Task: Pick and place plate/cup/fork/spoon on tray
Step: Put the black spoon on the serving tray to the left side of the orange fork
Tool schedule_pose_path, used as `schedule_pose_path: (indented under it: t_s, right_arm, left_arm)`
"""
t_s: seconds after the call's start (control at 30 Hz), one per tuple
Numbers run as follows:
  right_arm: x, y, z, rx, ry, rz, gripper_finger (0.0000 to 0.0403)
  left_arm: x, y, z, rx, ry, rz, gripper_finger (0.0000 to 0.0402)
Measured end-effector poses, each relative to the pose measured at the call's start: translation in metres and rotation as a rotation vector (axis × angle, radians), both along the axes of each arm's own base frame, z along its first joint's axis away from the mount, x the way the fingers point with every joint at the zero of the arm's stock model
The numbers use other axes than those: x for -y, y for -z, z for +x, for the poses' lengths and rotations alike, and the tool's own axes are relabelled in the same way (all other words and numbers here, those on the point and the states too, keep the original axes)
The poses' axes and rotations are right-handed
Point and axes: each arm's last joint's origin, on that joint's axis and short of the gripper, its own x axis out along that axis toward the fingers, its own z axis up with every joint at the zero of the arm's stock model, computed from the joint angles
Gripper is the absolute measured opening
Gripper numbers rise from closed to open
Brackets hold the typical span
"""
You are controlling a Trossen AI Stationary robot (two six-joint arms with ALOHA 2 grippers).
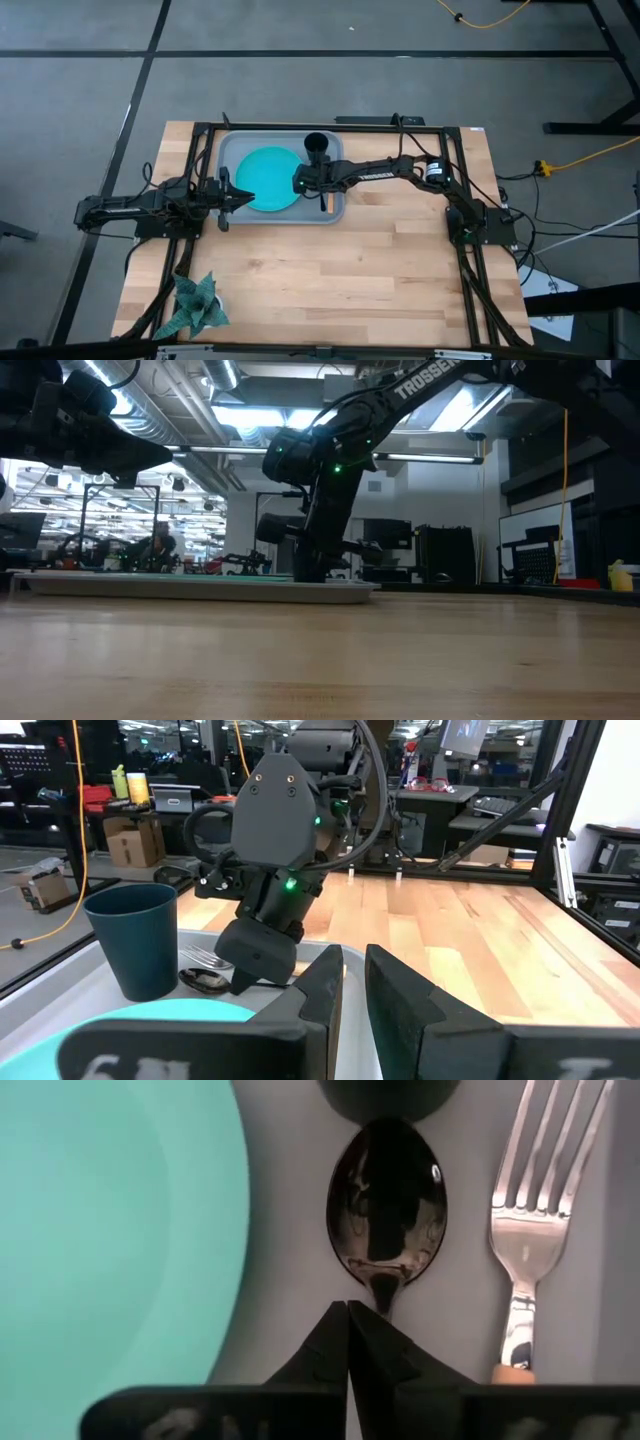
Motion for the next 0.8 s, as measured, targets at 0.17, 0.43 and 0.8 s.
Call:
schedule_pose_path:
  t_s: [0.17,0.43,0.8]
  right_arm:
    - [0.002,0.0,0.0,0.003,0.005,-0.008,0.0007]
    - [0.004,-0.014,0.007,0.019,-0.02,-0.074,0.0004]
    - [0.015,-0.015,0.008,0.031,-0.057,-0.069,0.0004]
  left_arm:
    - [0.0,0.0,0.0,-0.001,0.0,0.0,0.0041]
    - [0.0,0.0,0.0,0.0,0.0,0.0,0.0041]
    - [0.0,0.0,0.0,0.0,0.0,0.0,0.0041]
